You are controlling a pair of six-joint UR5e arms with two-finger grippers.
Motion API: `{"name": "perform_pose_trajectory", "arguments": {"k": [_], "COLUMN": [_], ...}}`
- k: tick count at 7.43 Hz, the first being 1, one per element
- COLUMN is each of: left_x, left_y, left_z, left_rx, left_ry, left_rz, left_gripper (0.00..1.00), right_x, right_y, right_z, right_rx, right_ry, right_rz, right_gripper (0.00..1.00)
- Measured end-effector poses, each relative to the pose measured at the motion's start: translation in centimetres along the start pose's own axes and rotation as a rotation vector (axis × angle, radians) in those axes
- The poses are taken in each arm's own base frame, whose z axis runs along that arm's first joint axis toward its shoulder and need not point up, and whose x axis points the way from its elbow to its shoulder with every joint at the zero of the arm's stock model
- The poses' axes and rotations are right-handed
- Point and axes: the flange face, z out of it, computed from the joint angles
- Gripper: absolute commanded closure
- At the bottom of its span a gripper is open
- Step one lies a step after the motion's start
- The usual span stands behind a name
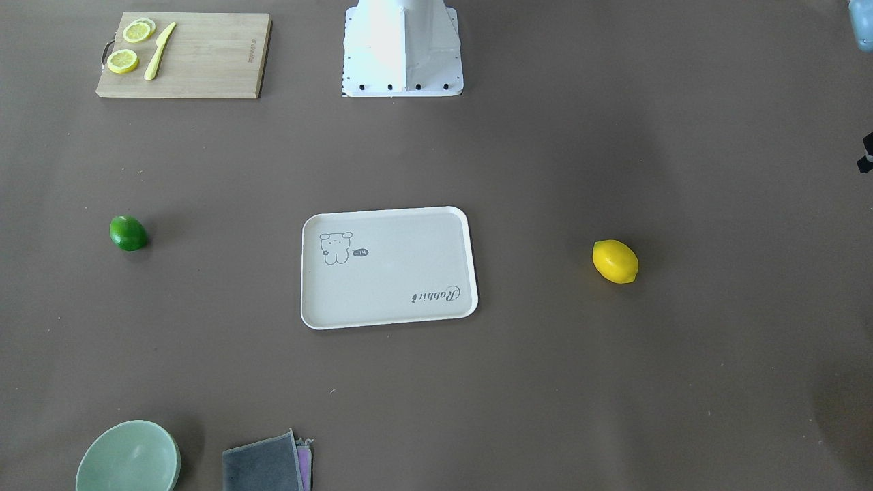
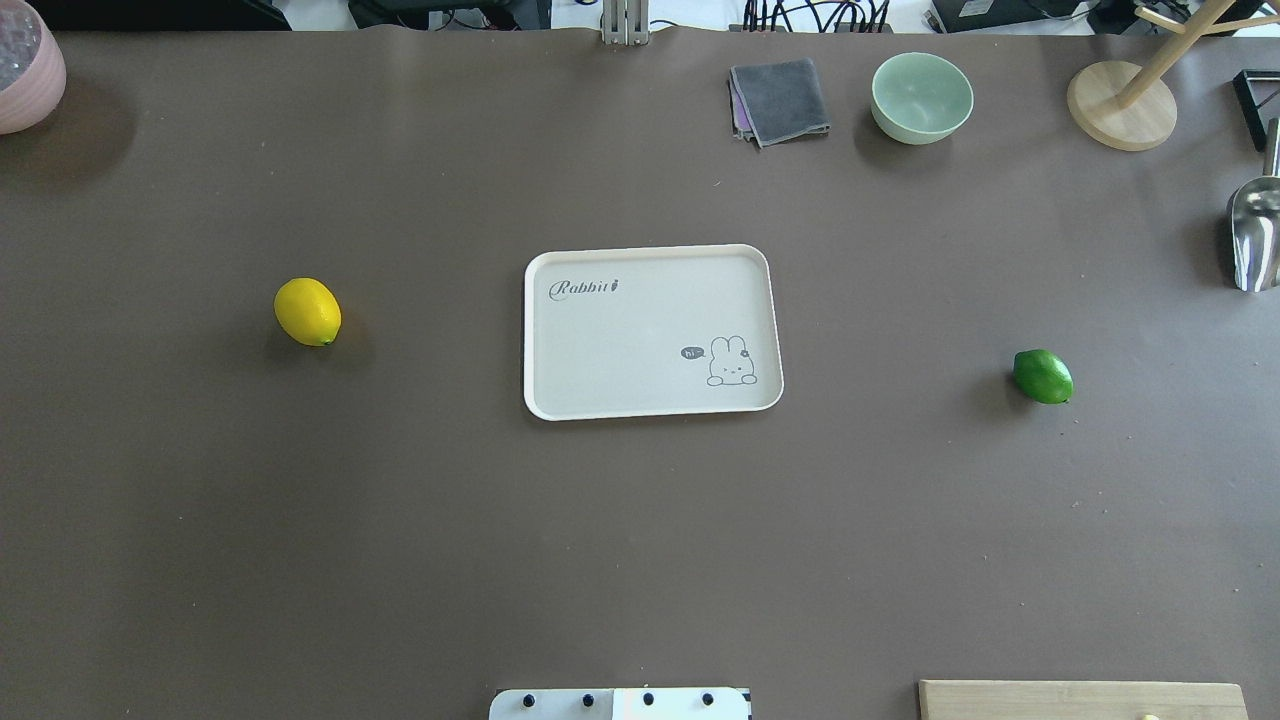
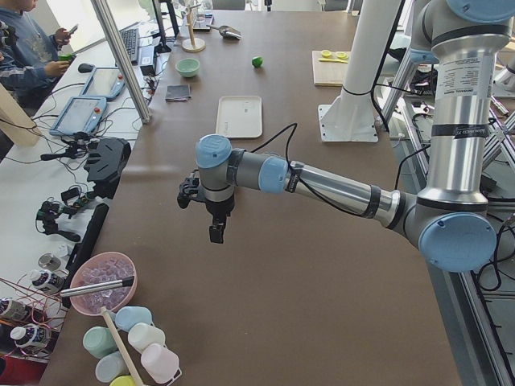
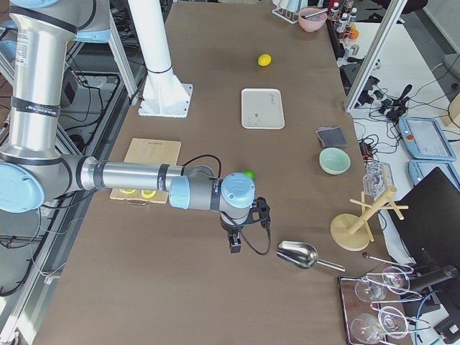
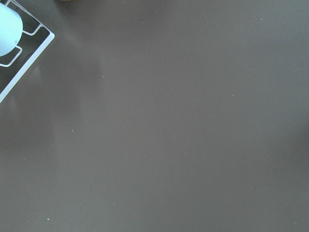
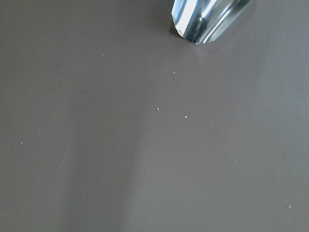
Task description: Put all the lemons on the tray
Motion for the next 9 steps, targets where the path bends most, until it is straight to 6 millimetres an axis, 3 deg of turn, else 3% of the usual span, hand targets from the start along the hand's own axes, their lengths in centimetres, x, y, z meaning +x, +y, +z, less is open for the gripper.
{"name": "perform_pose_trajectory", "arguments": {"k": [4, 7, 9], "left_x": [1.5, 1.3, 1.3], "left_y": [0.1, 0.7, 1.4], "left_z": [-1.9, -2.1, -2.3], "left_rx": [0.057, 0.062, 0.063], "left_ry": [0.033, 0.030, 0.033], "left_rz": [0.053, 0.080, 0.081], "left_gripper": [0.02, 0.02, 0.02], "right_x": [0.7, 1.2, 1.3], "right_y": [0.0, -1.6, -1.6], "right_z": [0.3, -0.4, -0.4], "right_rx": [-0.009, -0.009, -0.010], "right_ry": [0.018, 0.086, 0.088], "right_rz": [0.015, 0.011, 0.014], "right_gripper": [0.00, 0.00, 0.00]}}
